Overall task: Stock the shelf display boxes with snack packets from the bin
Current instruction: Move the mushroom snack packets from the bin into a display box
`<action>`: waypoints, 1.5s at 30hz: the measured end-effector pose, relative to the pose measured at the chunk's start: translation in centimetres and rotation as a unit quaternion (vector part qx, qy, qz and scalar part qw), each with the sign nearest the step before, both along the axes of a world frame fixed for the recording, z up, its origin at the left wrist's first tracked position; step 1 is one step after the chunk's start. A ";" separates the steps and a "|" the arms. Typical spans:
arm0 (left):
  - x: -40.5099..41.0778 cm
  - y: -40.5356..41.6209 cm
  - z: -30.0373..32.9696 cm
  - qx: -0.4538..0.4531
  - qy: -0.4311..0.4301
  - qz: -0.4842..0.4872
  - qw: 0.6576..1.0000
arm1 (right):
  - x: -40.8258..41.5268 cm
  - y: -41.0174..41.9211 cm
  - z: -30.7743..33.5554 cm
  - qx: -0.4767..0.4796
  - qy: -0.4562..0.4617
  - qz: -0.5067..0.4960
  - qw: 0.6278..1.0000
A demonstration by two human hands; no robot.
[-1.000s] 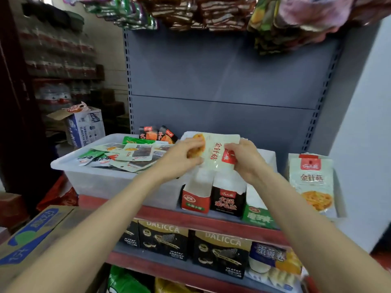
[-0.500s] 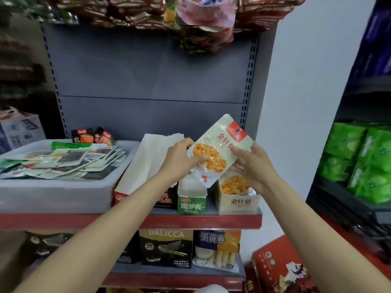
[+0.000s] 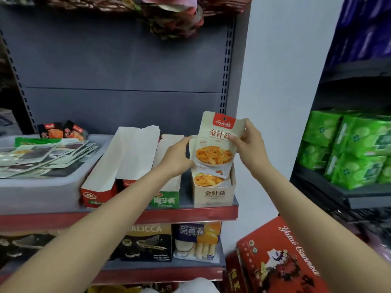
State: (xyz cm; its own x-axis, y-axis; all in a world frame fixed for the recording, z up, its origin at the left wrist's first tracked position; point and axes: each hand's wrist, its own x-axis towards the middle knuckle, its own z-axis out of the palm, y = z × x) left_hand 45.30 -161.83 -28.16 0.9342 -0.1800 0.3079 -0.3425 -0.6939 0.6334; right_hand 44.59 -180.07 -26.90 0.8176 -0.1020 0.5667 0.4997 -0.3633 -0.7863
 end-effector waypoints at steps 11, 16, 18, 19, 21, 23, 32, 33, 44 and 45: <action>-0.9 0.3 -0.1 -0.031 0.028 -0.033 0.999 | 0.4 1.3 -1.9 -0.355 0.031 -0.029 0.934; -0.8 0.5 -0.2 -0.032 0.031 -0.037 0.998 | 0.8 1.7 -2.6 -0.499 0.004 -0.062 0.864; -0.7 0.6 -0.2 -0.031 0.033 -0.042 0.998 | 0.7 1.7 -3.0 -0.528 0.006 -0.077 0.846; -0.8 0.6 -0.2 -0.030 0.032 -0.045 0.998 | 0.7 1.8 -3.2 -0.549 0.007 -0.085 0.832; -0.8 0.7 -0.2 -0.029 0.031 -0.053 0.998 | 0.7 2.0 -3.4 -0.592 0.005 -0.099 0.800; -0.8 0.7 -0.2 -0.027 0.029 -0.059 0.997 | 0.8 2.2 -3.4 -0.606 0.004 -0.114 0.787; -0.7 0.9 -0.4 -0.006 -0.002 -0.073 0.997 | -0.5 2.1 -2.7 -0.547 0.055 -0.114 0.827; -0.8 1.1 -0.4 -0.004 -0.011 -0.066 0.998 | -0.7 2.3 -2.4 -0.526 0.047 -0.106 0.842; -4.1 15.4 0.5 0.001 -0.213 0.117 0.970 | -1.1 15.4 -0.4 -0.327 -0.050 0.054 0.942; -4.2 17.5 0.4 0.016 -0.217 0.138 0.966 | -0.8 17.3 -0.4 -0.319 -0.044 0.070 0.944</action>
